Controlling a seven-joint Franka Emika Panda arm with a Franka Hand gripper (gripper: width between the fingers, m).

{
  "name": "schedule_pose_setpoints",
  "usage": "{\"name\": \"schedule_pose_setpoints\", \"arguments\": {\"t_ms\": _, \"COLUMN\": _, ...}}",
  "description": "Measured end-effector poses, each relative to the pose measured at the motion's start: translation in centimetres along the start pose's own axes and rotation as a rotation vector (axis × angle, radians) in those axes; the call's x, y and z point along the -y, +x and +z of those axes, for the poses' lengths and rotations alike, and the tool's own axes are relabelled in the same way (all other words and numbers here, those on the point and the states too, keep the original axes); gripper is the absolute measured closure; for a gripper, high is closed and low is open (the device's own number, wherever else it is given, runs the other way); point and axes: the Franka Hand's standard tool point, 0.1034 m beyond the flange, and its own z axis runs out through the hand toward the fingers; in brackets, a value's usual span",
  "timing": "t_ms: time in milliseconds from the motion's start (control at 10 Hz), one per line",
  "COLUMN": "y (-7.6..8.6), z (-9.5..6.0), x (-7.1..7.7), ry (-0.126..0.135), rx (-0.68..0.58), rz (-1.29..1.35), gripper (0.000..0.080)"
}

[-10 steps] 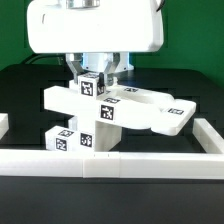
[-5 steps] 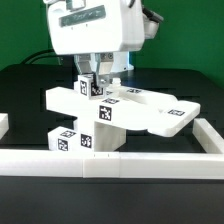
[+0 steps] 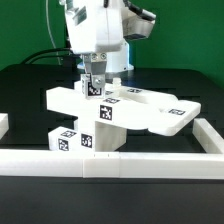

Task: Assemble chair

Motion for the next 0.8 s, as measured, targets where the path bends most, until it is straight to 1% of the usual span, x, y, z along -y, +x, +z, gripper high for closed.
{"name": "schedule_pose_setpoints", "arguments": {"t_ms": 100, "y": 0.1, "z": 0.01, "x": 0.03, "ry": 0.013, "rx": 0.011, "rz": 0.094, "gripper": 0.0515}}
{"name": "schedule_pose_setpoints", "arguments": {"t_ms": 400, "y": -0.06, "z": 0.05, "x": 0.11, "ry": 0.024, "rx": 0.026, "rz": 0.295, "gripper": 0.0515}}
{"name": "schedule_pose_setpoints", "arguments": {"t_ms": 500, "y": -0.07, "z": 0.06, "x": 0.11, "ry": 0.024, "rx": 0.026, "rz": 0.293, "gripper": 0.0515}}
{"name": "schedule_pose_setpoints", "arguments": {"t_ms": 600, "y": -0.08, "z": 0.08, "x": 0.1, "ry": 0.023, "rx": 0.026, "rz": 0.278, "gripper": 0.0443}}
{"name": "schedule_pose_setpoints", "arguments": {"t_ms": 700, "y": -0.08, "z": 0.1, "x": 0.09, "ry": 0.023, "rx": 0.025, "rz": 0.246, "gripper": 0.0303}}
{"name": "schedule_pose_setpoints", "arguments": {"t_ms": 800, "y": -0.12, "z": 0.11, "x": 0.07, "ry": 0.022, "rx": 0.026, "rz": 0.234, "gripper": 0.0303}}
